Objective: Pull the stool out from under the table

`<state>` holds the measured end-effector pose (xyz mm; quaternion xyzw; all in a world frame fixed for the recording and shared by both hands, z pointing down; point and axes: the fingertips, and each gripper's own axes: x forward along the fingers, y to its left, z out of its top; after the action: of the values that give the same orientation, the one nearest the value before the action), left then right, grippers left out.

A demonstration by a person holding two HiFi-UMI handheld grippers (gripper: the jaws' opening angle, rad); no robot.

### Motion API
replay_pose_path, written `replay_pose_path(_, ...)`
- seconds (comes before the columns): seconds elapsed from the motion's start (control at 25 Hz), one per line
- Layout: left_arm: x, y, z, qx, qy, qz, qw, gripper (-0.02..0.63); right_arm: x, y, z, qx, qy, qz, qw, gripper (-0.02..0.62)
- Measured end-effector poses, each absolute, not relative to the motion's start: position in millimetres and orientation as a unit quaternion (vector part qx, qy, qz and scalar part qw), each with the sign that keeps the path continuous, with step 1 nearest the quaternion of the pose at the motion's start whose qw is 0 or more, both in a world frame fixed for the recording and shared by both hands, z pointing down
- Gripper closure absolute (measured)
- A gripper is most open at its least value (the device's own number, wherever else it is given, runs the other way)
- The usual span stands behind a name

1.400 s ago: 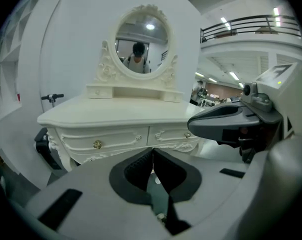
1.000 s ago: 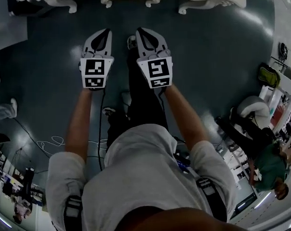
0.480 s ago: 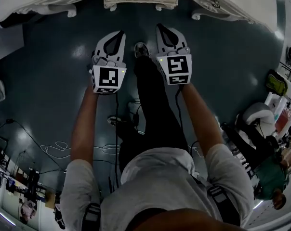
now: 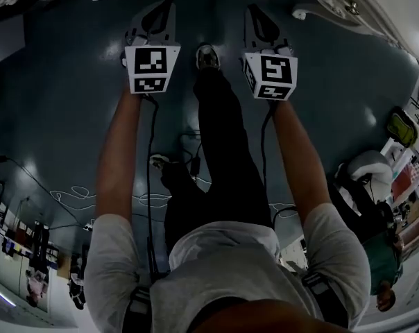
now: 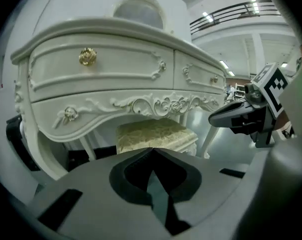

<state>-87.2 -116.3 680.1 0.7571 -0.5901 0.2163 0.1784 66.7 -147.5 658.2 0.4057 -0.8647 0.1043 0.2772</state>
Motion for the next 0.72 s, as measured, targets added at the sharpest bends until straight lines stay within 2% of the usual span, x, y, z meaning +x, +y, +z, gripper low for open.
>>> replay_pose_path(0.32, -128.3, -135.7, 739.0, 0.716, -0.631, 0.223, 0.199, 0.598, 99.2, -184.8, 726.6, 0.46, -0.822, 0.164, 0.294, 0.575)
replay_pose_path(0.48, -142.1, -151.3, 756.1, 0.716, -0.633, 0.212, 0.204, 0.595, 118.6, -209.8, 749.1, 0.479, -0.805, 0.206, 0.284, 0.404)
replay_pose_path(0.52, -144.4, -153.8, 762.4, 0.716, -0.63, 0.213, 0.212, 0.575, 120.9, -214.7, 755.5, 0.481, -0.8, 0.221, 0.282, 0.378)
replay_pose_path(0.6, -148.3, -157.8, 777.5, 0.712, -0.624, 0.224, 0.231, 0.386, 124.8, -221.1, 767.3, 0.48, -0.795, 0.236, 0.288, 0.305)
replay_pose_path(0.72, -155.5, -166.4, 793.8, 0.701, -0.627, 0.244, 0.235, 0.374, 133.2, -227.5, 777.5, 0.477, -0.791, 0.228, 0.308, 0.274)
